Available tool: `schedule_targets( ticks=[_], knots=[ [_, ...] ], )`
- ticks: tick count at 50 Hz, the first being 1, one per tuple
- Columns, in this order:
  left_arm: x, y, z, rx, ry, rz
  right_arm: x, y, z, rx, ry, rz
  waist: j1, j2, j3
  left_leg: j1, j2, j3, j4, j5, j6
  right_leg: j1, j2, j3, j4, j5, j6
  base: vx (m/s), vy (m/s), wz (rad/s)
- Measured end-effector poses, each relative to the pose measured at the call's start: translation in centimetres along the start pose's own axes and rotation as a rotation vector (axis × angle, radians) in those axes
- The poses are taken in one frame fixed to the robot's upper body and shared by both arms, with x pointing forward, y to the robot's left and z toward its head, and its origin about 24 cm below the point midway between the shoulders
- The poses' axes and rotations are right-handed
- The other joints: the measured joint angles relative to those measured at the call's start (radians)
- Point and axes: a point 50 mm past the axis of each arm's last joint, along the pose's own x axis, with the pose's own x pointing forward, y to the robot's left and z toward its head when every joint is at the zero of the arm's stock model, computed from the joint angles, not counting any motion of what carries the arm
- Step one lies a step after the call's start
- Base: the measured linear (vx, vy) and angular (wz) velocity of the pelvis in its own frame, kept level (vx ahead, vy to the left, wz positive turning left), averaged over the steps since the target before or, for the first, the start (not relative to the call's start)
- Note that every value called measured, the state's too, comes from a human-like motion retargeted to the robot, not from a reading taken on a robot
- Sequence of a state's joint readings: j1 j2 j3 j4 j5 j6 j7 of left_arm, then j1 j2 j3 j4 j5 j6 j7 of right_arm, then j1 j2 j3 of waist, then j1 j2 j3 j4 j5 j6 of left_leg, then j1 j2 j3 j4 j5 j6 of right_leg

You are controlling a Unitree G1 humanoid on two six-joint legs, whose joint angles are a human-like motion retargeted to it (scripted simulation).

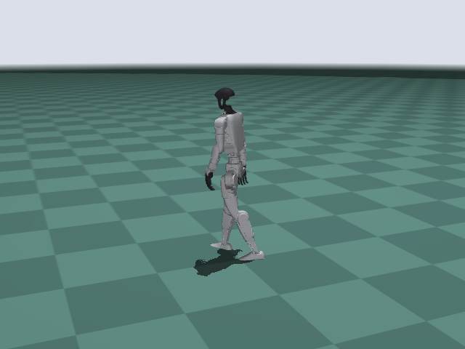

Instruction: Upper body actions

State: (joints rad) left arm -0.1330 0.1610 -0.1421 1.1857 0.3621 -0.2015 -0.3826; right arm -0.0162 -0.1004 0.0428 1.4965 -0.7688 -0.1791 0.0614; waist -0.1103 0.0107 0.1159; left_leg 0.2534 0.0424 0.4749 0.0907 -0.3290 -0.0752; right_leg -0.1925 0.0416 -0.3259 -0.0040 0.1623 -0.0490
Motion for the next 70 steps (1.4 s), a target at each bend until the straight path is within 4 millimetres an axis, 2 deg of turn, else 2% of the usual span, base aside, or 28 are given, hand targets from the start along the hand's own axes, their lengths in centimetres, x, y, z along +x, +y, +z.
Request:
schedule_targets(
  ticks=[2,6,10,13,15,20,25,27,28,30,31,32,35,37,39,41,44,46,47,48,50,52,56,60,62,65,68,70],
  knots=[
    [-0.2,-0.4,-1.1,-0.031,0.027,0.021,-0.2,0.7,-1.1,0.045,0.045,0.020,-0.046,-0.003,-0.008,0.014,0.005,-0.057,0.052,0.052,-0.008,0.016,-0.010,0.001,0.013,-0.004,-0.032,0.47,-0.46,0.84],
    [-1.0,-0.1,-3.6,-0.183,0.089,0.183,-0.1,0.8,-1.0,0.067,0.080,0.046,-0.047,-0.052,-0.007,-0.036,0.052,-0.001,0.286,0.240,0.010,0.062,-0.055,0.059,0.039,-0.059,-0.022,0.23,-0.36,-0.22],
    [-2.1,0.4,-5.9,-0.390,0.121,0.329,0.0,0.0,-0.2,0.042,0.037,0.022,-0.075,-0.096,-0.011,-0.171,0.128,0.003,0.661,0.408,0.119,0.113,-0.096,0.075,0.050,-0.112,-0.021,0.31,-0.39,0.03],
    [-3.0,0.7,-7.8,-0.470,0.202,0.382,0.1,-0.8,0.6,-0.027,0.017,0.024,-0.070,-0.113,-0.002,-0.263,0.156,0.000,0.826,0.361,0.150,0.149,-0.103,0.067,0.053,-0.137,-0.025,0.23,-0.32,-0.33],
    [-3.6,0.5,-9.2,-0.516,0.276,0.402,0.1,-1.5,1.0,-0.059,0.007,0.017,-0.049,-0.115,0.005,-0.329,0.138,-0.013,0.855,0.326,0.140,0.167,-0.099,0.075,0.057,-0.151,-0.028,0.20,-0.19,-0.85],
    [-4.9,-2.2,-12.5,-0.679,0.456,0.313,0.1,-2.5,1.9,-0.059,-0.028,0.007,-0.025,-0.092,0.014,-0.480,0.036,-0.115,0.658,0.296,0.118,0.211,-0.056,0.126,0.056,-0.192,-0.038,0.29,-0.22,-0.71],
    [-6.1,-6.1,-14.4,-0.808,0.526,0.038,0.1,-2.5,2.0,-0.048,-0.042,0.036,0.012,-0.044,0.033,-0.538,-0.021,-0.227,0.256,0.337,0.122,0.277,0.028,0.200,0.049,-0.243,-0.049,0.41,-0.24,-0.82],
    [-6.6,-7.3,-15.1,-0.829,0.549,0.006,0.1,-2.3,1.8,-0.043,-0.032,0.038,0.019,-0.033,0.041,-0.563,-0.026,-0.288,0.126,0.345,0.128,0.310,0.052,0.227,0.053,-0.272,-0.053,0.54,-0.26,-0.68],
    [-6.8,-7.8,-15.4,-0.832,0.562,0.010,0.1,-2.1,1.5,-0.040,-0.023,0.039,0.015,-0.031,0.042,-0.577,-0.029,-0.316,0.073,0.344,0.129,0.326,0.060,0.235,0.056,-0.288,-0.056,0.56,-0.25,-0.43],
    [-7.1,-8.8,-16.1,-0.855,0.585,0.046,0.0,-1.6,1.1,-0.040,-0.003,0.042,0.000,-0.031,0.043,-0.592,-0.031,-0.350,-0.012,0.332,0.091,0.353,0.072,0.249,0.071,-0.326,-0.061,0.59,-0.23,-0.51],
    [-7.3,-9.3,-16.3,-0.873,0.594,0.064,0.0,-1.3,0.7,-0.032,0.015,0.040,0.017,-0.030,0.047,-0.581,-0.014,-0.293,-0.031,0.325,0.078,0.368,0.079,0.275,0.090,-0.347,-0.065,0.65,-0.22,-0.89],
    [-7.4,-9.7,-16.5,-0.889,0.603,0.079,0.0,-1.0,0.2,-0.019,0.033,0.036,0.029,-0.029,0.050,-0.573,-0.001,-0.247,-0.039,0.326,0.079,0.380,0.084,0.294,0.107,-0.367,-0.069,0.67,-0.19,-0.85],
    [-7.8,-10.7,-17.0,-0.918,0.629,0.083,-0.2,0.0,-1.4,0.051,0.089,0.031,0.039,-0.027,0.037,-0.552,0.012,-0.197,0.018,0.393,0.133,0.406,0.095,0.301,0.150,-0.398,-0.074,0.67,-0.15,-0.42],
    [-8.3,-11.2,-17.4,-0.927,0.653,0.064,-0.5,0.7,-2.6,0.088,0.131,0.048,0.051,-0.026,0.020,-0.538,0.009,-0.269,0.043,0.455,0.126,0.426,0.096,0.308,0.176,-0.365,-0.063,0.93,-0.15,-0.39],
    [-8.5,-11.2,-17.6,-0.928,0.668,0.052,-0.7,1.3,-3.5,0.115,0.168,0.065,0.049,-0.035,0.005,-0.529,-0.005,-0.308,0.085,0.414,0.135,0.428,0.080,0.300,0.223,-0.289,-0.034,0.62,-0.13,-0.27],
    [-8.5,-10.8,-17.6,-0.922,0.674,0.066,-0.8,1.5,-3.8,0.134,0.181,0.067,0.060,-0.040,0.008,-0.493,-0.006,-0.300,0.102,0.364,0.143,0.417,0.072,0.304,0.306,-0.155,0.005,0.65,-0.18,-0.43],
    [-7.9,-9.3,-17.0,-0.902,0.653,0.124,-0.6,0.6,-3.2,0.123,0.142,0.037,0.081,-0.015,0.023,-0.424,0.035,-0.261,0.103,0.297,0.140,0.358,0.039,0.236,0.482,0.064,0.104,0.59,-0.16,-0.60],
    [-7.3,-8.3,-16.4,-0.890,0.625,0.171,-0.4,-0.5,-2.3,0.075,0.099,0.011,0.081,0.011,0.022,-0.394,0.064,-0.257,0.104,0.262,0.132,0.289,0.034,0.214,0.629,0.147,0.162,0.60,-0.16,-0.74],
    [-7.1,-7.8,-16.2,-0.883,0.610,0.192,-0.3,-0.9,-1.7,0.046,0.074,0.003,0.076,0.025,0.021,-0.380,0.079,-0.252,0.105,0.246,0.129,0.254,0.029,0.197,0.698,0.150,0.169,0.53,-0.15,-0.65],
    [-6.9,-7.2,-15.9,-0.875,0.595,0.211,-0.2,-1.3,-1.1,0.019,0.047,-0.002,0.069,0.040,0.023,-0.363,0.098,-0.239,0.105,0.231,0.127,0.219,0.017,0.171,0.764,0.103,0.144,0.40,-0.12,-0.50],
    [-6.4,-5.7,-15.1,-0.850,0.568,0.238,-0.1,-2.3,0.6,-0.015,-0.020,-0.010,0.048,0.061,0.032,-0.333,0.124,-0.213,0.103,0.206,0.121,0.160,-0.055,0.047,0.838,0.029,0.051,0.36,-0.13,-0.19],
    [-6.0,-4.2,-14.3,-0.819,0.545,0.253,-0.1,-2.9,2.1,-0.025,-0.087,-0.017,0.024,0.066,0.034,-0.309,0.129,-0.206,0.092,0.188,0.117,0.098,-0.094,-0.039,0.837,-0.025,-0.012,0.40,-0.20,0.04],
    [-5.2,-1.3,-12.4,-0.760,0.473,0.278,-0.1,-3.6,4.5,-0.034,-0.190,-0.034,-0.009,0.028,0.021,-0.247,0.071,-0.179,0.035,0.169,0.116,-0.021,-0.079,-0.036,0.615,-0.057,0.003,0.32,-0.20,0.04],
    [-4.6,1.2,-10.3,-0.692,0.392,0.284,-0.2,-3.9,5.4,-0.050,-0.222,-0.053,-0.064,-0.033,0.015,-0.178,-0.017,-0.181,-0.004,0.134,0.116,-0.087,-0.070,0.043,0.252,-0.027,0.045,0.41,-0.30,0.53],
    [-4.2,1.9,-9.4,-0.664,0.355,0.286,-0.1,-3.7,4.9,-0.052,-0.199,-0.060,-0.080,-0.039,0.021,-0.132,-0.028,-0.189,-0.009,0.107,0.110,-0.102,-0.057,0.106,0.106,-0.035,0.030,0.49,-0.38,0.53],
    [-3.8,2.4,-8.4,-0.621,0.317,0.272,0.0,-3.0,3.2,-0.042,-0.125,-0.062,-0.081,-0.034,0.034,-0.069,-0.022,-0.217,0.015,0.058,0.094,-0.091,-0.040,0.169,-0.004,-0.071,0.050,0.42,-0.29,0.33],
    [-3.6,1.9,-8.5,-0.594,0.319,0.258,0.0,-1.8,0.5,-0.025,-0.002,-0.033,-0.062,-0.044,0.014,-0.027,-0.036,-0.229,0.059,0.022,0.069,-0.075,-0.060,0.144,0.045,0.017,0.019,0.60,-0.47,0.04],
    [-3.8,0.9,-9.3,-0.594,0.344,0.255,-0.2,-0.6,-1.5,-0.008,0.098,0.003,-0.059,-0.048,-0.020,0.001,-0.039,-0.216,0.085,0.042,0.054,-0.069,-0.067,0.149,0.093,0.083,0.012,0.61,-0.43,-0.65]
  ],
)
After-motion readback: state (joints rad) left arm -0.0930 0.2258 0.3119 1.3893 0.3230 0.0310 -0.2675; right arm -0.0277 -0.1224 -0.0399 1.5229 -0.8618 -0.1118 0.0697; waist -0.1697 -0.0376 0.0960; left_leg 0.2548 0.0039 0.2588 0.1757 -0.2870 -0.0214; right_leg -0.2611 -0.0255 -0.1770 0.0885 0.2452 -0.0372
